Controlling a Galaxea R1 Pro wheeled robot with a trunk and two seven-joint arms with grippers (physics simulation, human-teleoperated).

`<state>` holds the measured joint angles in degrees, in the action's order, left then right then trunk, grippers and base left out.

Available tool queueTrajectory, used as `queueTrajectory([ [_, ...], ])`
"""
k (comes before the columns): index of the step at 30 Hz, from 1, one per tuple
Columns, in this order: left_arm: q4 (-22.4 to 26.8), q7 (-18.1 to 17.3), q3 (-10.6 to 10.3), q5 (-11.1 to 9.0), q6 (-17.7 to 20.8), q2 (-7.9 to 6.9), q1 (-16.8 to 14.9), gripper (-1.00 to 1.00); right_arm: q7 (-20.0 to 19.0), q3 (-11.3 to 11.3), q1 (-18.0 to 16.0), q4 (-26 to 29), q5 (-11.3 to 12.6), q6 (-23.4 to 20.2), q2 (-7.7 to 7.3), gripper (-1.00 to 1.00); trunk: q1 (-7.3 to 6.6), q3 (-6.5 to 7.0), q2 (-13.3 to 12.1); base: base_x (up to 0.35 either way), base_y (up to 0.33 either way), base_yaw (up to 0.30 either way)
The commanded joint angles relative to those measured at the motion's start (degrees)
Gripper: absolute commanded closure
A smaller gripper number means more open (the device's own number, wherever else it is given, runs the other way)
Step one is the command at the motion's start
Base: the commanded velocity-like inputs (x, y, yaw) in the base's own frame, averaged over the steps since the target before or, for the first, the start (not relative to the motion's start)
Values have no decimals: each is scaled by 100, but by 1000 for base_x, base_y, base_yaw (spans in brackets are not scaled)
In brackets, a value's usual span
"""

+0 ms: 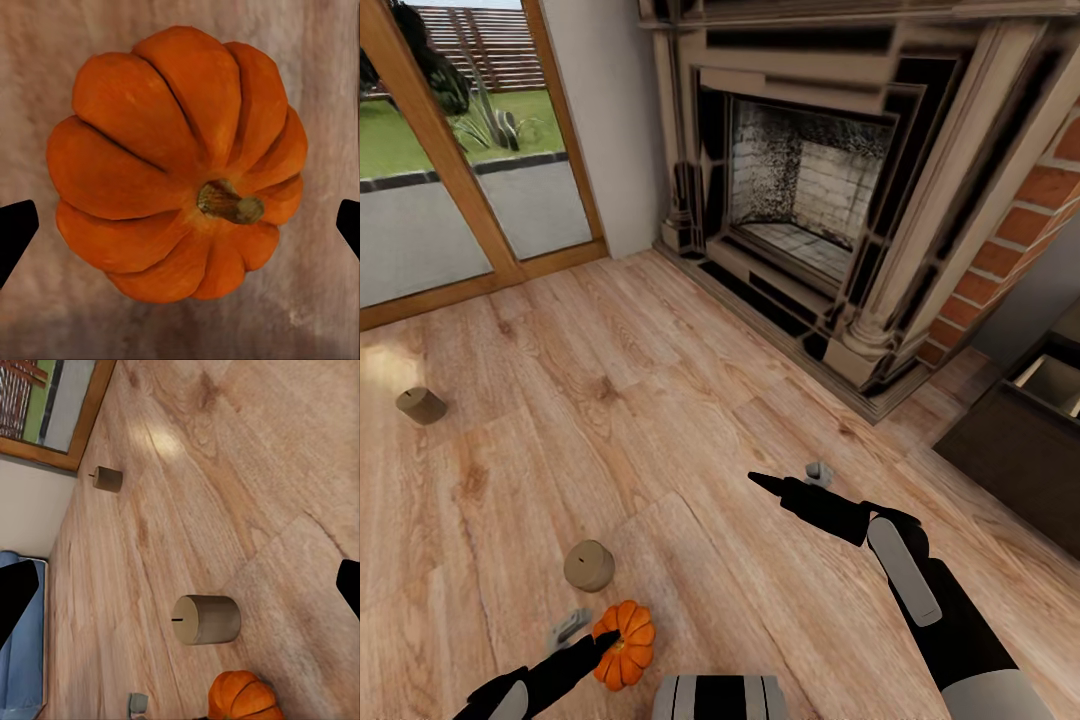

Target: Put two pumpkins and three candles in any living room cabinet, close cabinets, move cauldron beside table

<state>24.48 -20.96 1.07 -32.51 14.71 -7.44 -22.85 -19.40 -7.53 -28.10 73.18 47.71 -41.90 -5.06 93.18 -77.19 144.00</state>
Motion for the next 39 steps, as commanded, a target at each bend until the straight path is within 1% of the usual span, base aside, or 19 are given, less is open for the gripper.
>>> queueTrajectory([
  [1,5,-12,10,-54,25,2,-1,-100,-11,-3,-3,2,1,-14,-3,-100,-1,-4,1,0,0,0],
  [10,5,-38,16,-52,-103,-1,-1,-100,-11,-3,-3,4,2,-17,-3,-100,-1,-4,1,0,0,0],
  [11,5,-38,16,-51,-145,0,-1,-100,-11,-3,-3,2,2,-16,-3,-100,2,-26,3,0,0,0],
  [14,5,-25,16,-73,-498,4,-1,-100,-11,-3,-3,-3,2,-14,-3,-100,9,-92,7,0,0,0],
  [18,5,-1,23,-86,-673,6,-1,-100,-12,-3,-3,-5,2,-12,-3,-100,20,-181,12,0,0,0],
  [31,5,22,25,-54,-733,6,-1,-100,-15,-3,-3,15,0,-17,-3,-100,53,-469,30,0,0,0],
  [34,5,16,23,-66,-733,15,-1,-100,-35,-6,-3,59,-1,-14,-9,-100,53,-469,30,0,0,0],
  [35,5,13,21,-66,-733,34,-1,-100,-89,-10,-3,139,0,-12,-8,-100,53,-469,30,0,0,0],
  [36,5,9,19,-57,-735,76,-1,-100,-331,-77,3,379,1,-7,-9,-100,53,-469,30,0,0,0],
  [37,5,6,18,-55,-736,90,-1,-100,-453,-127,7,479,1,-6,-9,-100,53,-469,30,0,0,0],
  [38,5,0,17,-49,-740,128,-1,-100,-983,-401,17,869,-4,-7,-11,-100,53,-469,30,0,0,0],
  [39,5,-2,14,-48,-740,139,-1,-100,-1187,-515,19,1005,-5,-12,-11,-100,53,-469,30,0,0,0],
])
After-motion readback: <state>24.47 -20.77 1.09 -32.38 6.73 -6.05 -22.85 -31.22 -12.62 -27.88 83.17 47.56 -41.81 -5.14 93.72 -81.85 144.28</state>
